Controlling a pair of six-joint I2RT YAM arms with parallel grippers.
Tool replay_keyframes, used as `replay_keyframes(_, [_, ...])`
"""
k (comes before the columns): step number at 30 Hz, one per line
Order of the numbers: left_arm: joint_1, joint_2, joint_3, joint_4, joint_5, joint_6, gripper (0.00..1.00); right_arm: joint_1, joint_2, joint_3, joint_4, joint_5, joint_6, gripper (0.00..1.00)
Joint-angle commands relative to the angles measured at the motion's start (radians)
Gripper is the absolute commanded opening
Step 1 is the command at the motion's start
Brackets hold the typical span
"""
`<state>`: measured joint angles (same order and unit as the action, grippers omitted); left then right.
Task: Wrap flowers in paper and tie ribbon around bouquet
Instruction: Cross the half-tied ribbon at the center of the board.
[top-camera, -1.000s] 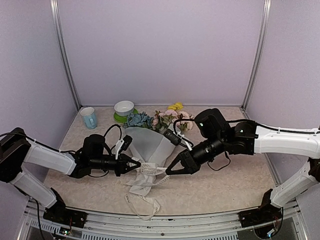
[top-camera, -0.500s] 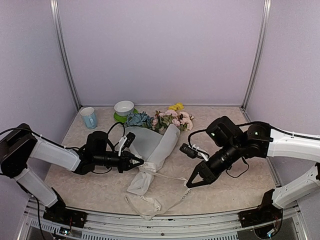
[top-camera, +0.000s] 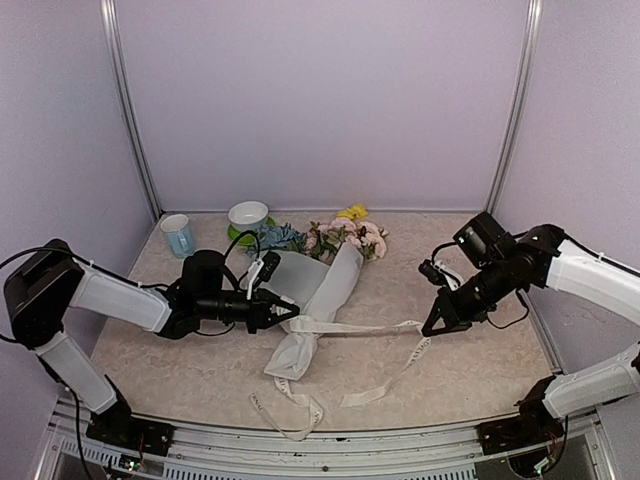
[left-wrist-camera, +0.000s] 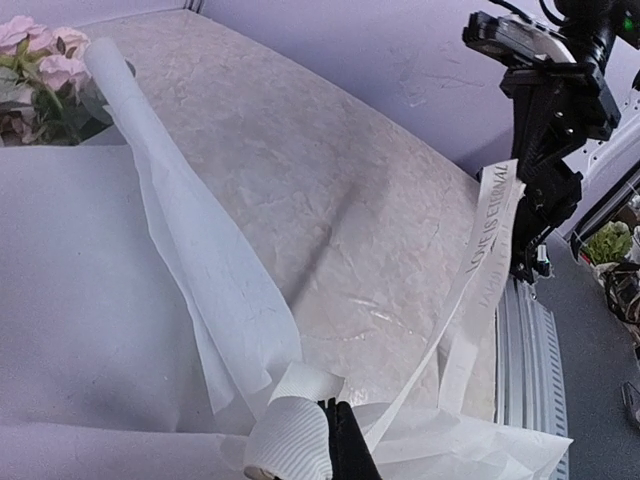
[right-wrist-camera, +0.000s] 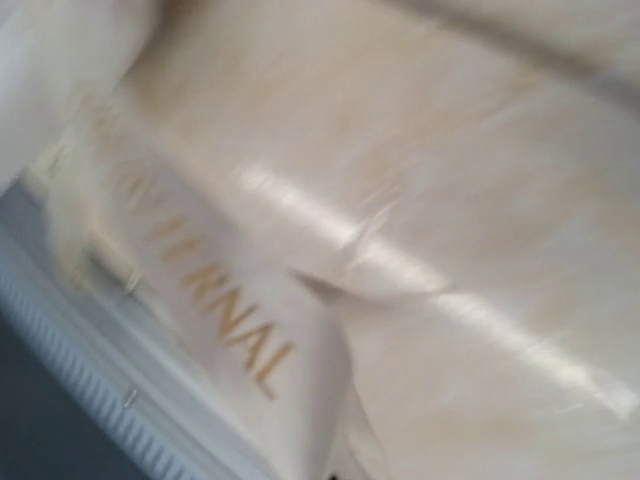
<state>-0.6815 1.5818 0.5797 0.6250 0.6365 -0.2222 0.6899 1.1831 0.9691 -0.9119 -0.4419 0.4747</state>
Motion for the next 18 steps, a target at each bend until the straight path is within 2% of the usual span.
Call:
replay_keyframes(1, [-0.022, 0.084, 0.102, 0.077, 0.015, 0.023, 0.0, -0.121, 0.055, 0.102, -0.014, 0.086, -0.114, 0.0])
replay_keyframes(6, [-0.039, 0.235, 0.214, 0.158, 0.046, -0.026, 0.0, -0.166, 0.14, 0.125, 0.119, 0.054, -0.217, 0.0])
replay_keyframes(9, [-0.056, 0.248, 0.18, 0.222, 0.038, -0.08, 0.0, -0.16, 0.138, 0.136, 0.164, -0.058, -0.245, 0.0])
replay_keyframes(12, [-0.076, 0.216, 0.104, 0.251, -0.006, -0.095, 0.0, -0.084, 0.11, 0.079, 0.22, -0.162, -0.236, 0.0])
replay_keyframes(15, [-0.101, 0.195, 0.051, 0.236, -0.086, -0.094, 0.0, 0.032, 0.062, -0.006, 0.301, -0.187, -0.206, 0.0])
replay_keyframes(17, [-0.102, 0.188, 0.024, 0.238, -0.152, -0.113, 0.07, 0.058, 0.022, -0.066, 0.373, -0.207, -0.163, 0.0])
replay_keyframes(18, [-0.099, 0.181, 0.011, 0.238, -0.187, -0.128, 0.14, 0.066, 0.005, -0.091, 0.416, -0.215, -0.138, 0.0])
